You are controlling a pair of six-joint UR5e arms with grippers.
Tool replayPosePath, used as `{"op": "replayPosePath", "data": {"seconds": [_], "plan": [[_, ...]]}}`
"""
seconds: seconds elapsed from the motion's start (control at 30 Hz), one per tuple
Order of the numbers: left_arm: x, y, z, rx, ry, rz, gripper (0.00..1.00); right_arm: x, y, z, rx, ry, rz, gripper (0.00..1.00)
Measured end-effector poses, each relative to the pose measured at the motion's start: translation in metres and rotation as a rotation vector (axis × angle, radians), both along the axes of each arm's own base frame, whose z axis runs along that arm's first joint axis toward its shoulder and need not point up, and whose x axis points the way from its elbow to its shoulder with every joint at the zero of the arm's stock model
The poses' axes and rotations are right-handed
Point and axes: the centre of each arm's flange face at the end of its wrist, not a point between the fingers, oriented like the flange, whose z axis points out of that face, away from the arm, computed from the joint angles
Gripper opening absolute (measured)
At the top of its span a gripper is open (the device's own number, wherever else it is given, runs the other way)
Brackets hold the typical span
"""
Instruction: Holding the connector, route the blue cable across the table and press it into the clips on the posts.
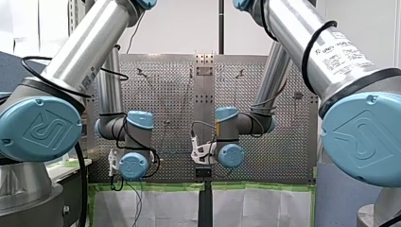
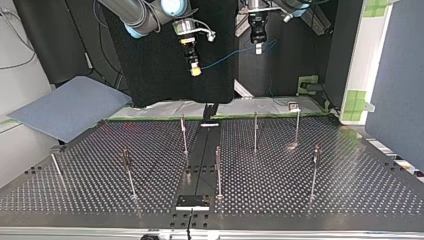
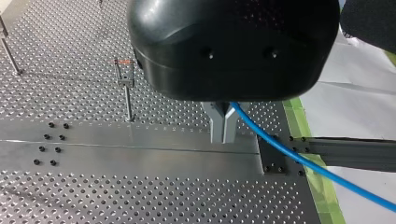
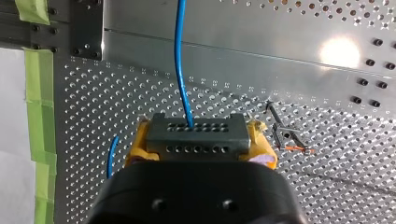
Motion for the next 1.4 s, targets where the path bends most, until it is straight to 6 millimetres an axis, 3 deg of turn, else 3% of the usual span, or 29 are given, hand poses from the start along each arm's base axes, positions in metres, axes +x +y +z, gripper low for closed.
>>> {"op": "replayPosePath", "data": {"seconds": [0.13,0.3,0.73,1.03,1.2,1.4], "plan": [[0.005,-0.003,0.004,-0.016,-0.009,-0.002,0.00,0.004,0.000,0.003,-0.007,0.006,-0.001,0.00],[0.018,-0.008,0.017,-0.059,-0.034,-0.002,0.00,0.020,-0.005,0.030,-0.034,-0.017,0.002,0.00],[0.068,0.012,0.065,-0.115,-0.096,0.114,0.00,0.064,-0.025,0.141,-0.095,-0.155,0.107,0.00],[0.115,0.034,0.113,-0.159,-0.180,0.249,0.00,0.065,-0.030,0.203,-0.111,-0.211,0.120,0.00],[0.136,0.040,0.145,-0.196,-0.231,0.291,0.00,0.068,-0.030,0.206,-0.088,-0.194,0.130,0.00],[0.140,0.041,0.170,-0.211,-0.253,0.283,0.00,0.078,-0.032,0.206,-0.067,-0.178,0.149,0.00]]}}
